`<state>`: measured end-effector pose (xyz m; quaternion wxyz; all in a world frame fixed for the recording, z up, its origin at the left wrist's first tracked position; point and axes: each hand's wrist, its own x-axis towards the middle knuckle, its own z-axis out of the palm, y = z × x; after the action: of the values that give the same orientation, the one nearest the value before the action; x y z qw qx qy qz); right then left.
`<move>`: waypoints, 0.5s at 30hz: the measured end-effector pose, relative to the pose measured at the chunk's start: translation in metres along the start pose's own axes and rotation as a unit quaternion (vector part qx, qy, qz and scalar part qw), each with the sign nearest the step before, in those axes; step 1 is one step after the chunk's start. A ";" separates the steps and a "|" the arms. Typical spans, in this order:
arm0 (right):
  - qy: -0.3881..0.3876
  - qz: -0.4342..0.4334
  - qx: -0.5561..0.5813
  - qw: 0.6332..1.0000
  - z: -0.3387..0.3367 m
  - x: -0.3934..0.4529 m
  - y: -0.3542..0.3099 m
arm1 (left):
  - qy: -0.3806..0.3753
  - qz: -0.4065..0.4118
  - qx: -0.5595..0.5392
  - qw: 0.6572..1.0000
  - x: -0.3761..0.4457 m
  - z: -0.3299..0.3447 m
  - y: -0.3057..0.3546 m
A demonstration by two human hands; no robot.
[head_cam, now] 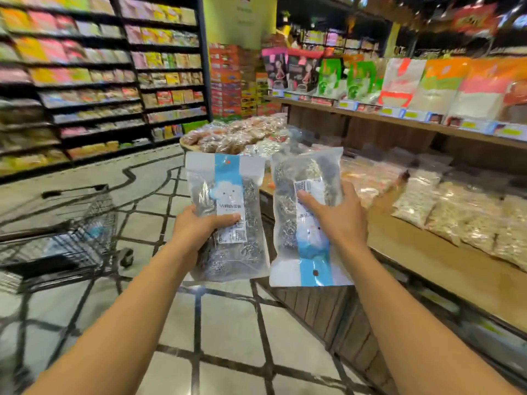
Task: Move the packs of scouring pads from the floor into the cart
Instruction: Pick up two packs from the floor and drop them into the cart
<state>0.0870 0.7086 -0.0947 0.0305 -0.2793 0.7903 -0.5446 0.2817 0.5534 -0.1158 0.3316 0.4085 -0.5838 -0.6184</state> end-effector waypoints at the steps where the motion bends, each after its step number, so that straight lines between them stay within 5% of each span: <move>1: -0.018 -0.005 0.012 1.000 0.025 0.012 -0.007 | 0.015 -0.002 -0.002 1.000 0.016 -0.013 0.002; 15: -0.209 -0.057 0.076 0.973 0.324 0.126 -0.102 | 0.196 -0.052 -0.022 0.979 0.201 -0.201 0.030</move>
<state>0.1369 0.3500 -0.1038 0.1849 -0.4280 0.7057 -0.5335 0.3690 0.2819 -0.1066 0.4162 0.5441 -0.4713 -0.5555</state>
